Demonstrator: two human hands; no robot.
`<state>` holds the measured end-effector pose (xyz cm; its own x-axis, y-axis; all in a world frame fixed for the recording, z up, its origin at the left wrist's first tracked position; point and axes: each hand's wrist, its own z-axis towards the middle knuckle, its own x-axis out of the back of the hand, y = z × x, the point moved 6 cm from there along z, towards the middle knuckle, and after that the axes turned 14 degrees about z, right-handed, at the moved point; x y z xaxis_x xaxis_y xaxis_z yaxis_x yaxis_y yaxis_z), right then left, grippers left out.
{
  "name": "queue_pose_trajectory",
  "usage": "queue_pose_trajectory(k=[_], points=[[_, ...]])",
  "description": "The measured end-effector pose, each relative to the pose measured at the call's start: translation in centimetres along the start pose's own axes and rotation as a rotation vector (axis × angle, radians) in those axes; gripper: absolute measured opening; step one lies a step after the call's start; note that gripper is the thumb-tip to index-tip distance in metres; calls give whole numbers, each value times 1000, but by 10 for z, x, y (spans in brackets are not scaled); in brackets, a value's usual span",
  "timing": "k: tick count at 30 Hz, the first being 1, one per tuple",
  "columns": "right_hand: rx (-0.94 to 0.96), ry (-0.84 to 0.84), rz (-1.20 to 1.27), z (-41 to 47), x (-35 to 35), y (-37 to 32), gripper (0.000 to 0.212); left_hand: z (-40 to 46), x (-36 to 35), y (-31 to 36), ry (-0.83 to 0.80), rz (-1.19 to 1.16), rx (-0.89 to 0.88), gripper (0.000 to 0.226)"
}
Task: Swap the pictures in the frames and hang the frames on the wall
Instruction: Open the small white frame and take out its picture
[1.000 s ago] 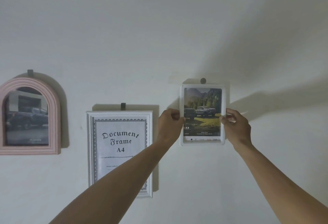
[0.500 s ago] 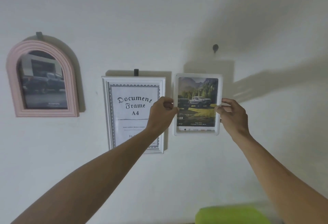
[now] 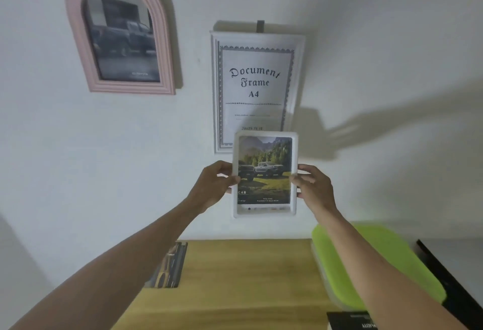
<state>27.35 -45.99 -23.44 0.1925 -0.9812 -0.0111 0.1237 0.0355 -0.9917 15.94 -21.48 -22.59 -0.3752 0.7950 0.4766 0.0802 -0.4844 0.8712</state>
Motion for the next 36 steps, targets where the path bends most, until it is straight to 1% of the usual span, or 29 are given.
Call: queue_pose_trajectory(k=[5, 10, 12, 14, 16, 17, 21, 22, 24, 25, 27, 28, 31, 33, 35, 36], points=[[-145, -81, -47, -52, -52, 68, 23, -52, 15, -90, -25, -68, 169, 20], [-293, -158, -141, -107, -93, 133, 24, -111, 28, -162, -13, -68, 327, 27], [-349, -231, -217, -127, -111, 151, 28, -130, 31, -182, -6, -52, 370, 28], [-346, -296, -363, -143, -130, 161, 41, -144, 32, -199, 10, -32, 394, 31], [-307, -320, -437, -152, -147, 159, 57, -153, 35, -207, 52, 13, 381, 38], [-286, -328, -426, -154, -157, 154, 59, -156, 36, -208, 86, 45, 370, 38], [-247, -419, -282, -162, -196, 122, 47, -166, 32, -196, 227, 167, 294, 16], [-236, -423, -241, -161, -204, 116, 48, -169, 28, -191, 251, 186, 272, 15], [-239, -392, -181, -160, -215, 110, 58, -175, 18, -184, 270, 238, 234, 20], [-252, -370, -170, -160, -217, 110, 60, -176, 13, -181, 283, 259, 209, 19], [-255, -322, -180, -159, -214, 108, 53, -180, 2, -175, 321, 304, 132, 14], [-252, -295, -188, -159, -209, 109, 48, -182, -4, -172, 332, 343, 90, 15], [-302, -214, -139, -155, -190, 120, 40, -185, -22, -172, 304, 419, 18, 25], [-352, -181, -99, -153, -175, 131, 39, -184, -33, -177, 262, 410, -30, 30], [-407, -198, -32, -150, -163, 144, 38, -180, -37, -183, 273, 365, -82, 31], [-434, -227, 2, -149, -157, 150, 38, -178, -36, -189, 294, 361, -73, 30]])
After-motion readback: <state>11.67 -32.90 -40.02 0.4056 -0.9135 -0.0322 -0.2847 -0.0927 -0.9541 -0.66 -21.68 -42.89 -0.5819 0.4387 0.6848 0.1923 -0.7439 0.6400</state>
